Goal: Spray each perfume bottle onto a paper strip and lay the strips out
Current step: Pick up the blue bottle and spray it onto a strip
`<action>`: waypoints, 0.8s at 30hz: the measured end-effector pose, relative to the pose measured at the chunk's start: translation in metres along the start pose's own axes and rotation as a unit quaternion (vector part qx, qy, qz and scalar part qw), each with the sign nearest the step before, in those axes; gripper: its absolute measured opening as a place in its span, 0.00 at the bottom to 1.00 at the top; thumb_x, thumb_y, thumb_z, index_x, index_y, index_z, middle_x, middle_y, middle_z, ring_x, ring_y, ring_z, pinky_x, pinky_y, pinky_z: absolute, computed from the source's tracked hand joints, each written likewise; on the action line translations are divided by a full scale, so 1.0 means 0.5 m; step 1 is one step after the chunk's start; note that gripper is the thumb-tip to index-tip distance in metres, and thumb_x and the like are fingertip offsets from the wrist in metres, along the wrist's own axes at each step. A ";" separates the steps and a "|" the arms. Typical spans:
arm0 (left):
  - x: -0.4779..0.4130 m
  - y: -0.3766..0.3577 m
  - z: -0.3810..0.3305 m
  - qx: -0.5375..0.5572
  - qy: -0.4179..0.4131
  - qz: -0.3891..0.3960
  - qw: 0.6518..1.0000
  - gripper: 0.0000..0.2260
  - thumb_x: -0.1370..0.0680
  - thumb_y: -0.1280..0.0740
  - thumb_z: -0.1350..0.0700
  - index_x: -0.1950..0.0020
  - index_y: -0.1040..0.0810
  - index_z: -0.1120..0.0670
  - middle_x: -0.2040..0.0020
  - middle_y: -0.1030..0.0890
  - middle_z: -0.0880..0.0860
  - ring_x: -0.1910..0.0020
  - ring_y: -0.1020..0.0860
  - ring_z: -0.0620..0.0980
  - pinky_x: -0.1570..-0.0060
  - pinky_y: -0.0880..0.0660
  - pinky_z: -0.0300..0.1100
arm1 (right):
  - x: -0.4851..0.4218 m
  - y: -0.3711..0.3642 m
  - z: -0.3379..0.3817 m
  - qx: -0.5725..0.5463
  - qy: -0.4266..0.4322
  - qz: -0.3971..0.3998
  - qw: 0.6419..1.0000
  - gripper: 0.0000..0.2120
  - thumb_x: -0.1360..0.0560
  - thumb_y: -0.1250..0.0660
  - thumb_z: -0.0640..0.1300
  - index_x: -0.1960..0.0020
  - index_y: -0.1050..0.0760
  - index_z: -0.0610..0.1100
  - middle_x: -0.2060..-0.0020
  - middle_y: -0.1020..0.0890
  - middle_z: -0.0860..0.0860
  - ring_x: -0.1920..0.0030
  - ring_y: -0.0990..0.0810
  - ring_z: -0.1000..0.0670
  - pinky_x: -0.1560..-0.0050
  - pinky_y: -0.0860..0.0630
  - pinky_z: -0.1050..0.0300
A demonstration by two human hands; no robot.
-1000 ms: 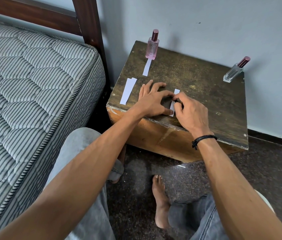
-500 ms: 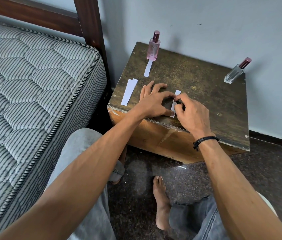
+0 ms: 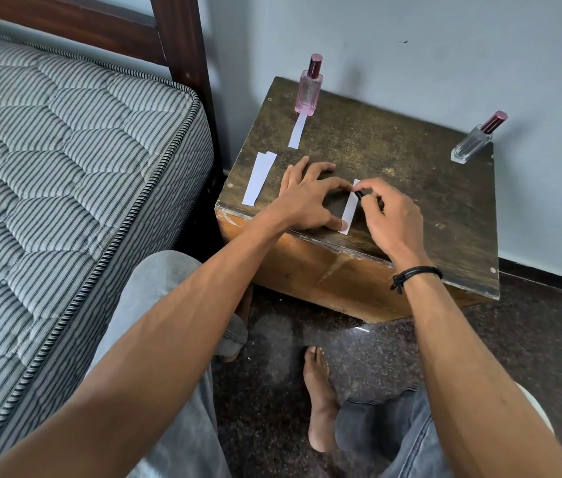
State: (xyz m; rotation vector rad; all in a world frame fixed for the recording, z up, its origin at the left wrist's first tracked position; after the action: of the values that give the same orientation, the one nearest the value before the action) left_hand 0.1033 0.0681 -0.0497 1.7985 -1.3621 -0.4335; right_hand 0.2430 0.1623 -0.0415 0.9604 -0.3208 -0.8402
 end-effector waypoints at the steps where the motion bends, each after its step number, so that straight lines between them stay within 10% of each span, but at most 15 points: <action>1: 0.000 -0.001 0.001 0.000 0.000 0.000 1.000 0.32 0.31 0.23 0.41 0.28 0.30 0.36 0.20 0.45 0.47 0.19 0.61 0.57 0.24 0.67 0.55 | 0.000 -0.001 0.000 0.000 0.002 -0.002 1.000 0.12 0.19 0.40 0.45 0.43 0.19 0.55 0.67 0.26 0.60 0.68 0.27 0.58 0.65 0.35 0.55; 12: -0.002 -0.007 0.001 -0.015 0.007 0.013 1.000 0.33 0.30 0.25 0.40 0.26 0.32 0.35 0.19 0.48 0.46 0.20 0.63 0.56 0.24 0.69 0.55 | 0.006 -0.007 0.019 0.104 0.061 -0.008 0.993 0.13 0.16 0.44 0.45 0.41 0.21 0.53 0.46 0.15 0.53 0.56 0.18 0.45 0.62 0.27 0.52; 24: 0.001 -0.006 0.000 -0.004 0.004 0.009 1.000 0.33 0.30 0.24 0.41 0.27 0.31 0.36 0.19 0.47 0.46 0.20 0.63 0.57 0.24 0.69 0.54 | 0.009 -0.012 0.021 0.168 0.083 -0.009 0.982 0.13 0.16 0.45 0.43 0.39 0.24 0.49 0.45 0.17 0.50 0.57 0.19 0.41 0.66 0.35 0.54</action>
State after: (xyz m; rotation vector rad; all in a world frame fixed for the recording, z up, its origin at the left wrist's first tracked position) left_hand 0.1055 0.0678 -0.0519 1.7778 -1.3682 -0.4202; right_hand 0.2365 0.1509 -0.0410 1.3416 -0.3156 -0.7287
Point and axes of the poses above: each hand's wrist, its own x-axis away from the middle knuckle, its own y-axis out of the back of the hand, z = x × y, the point moved 4 cm from there along -x, towards the middle knuckle
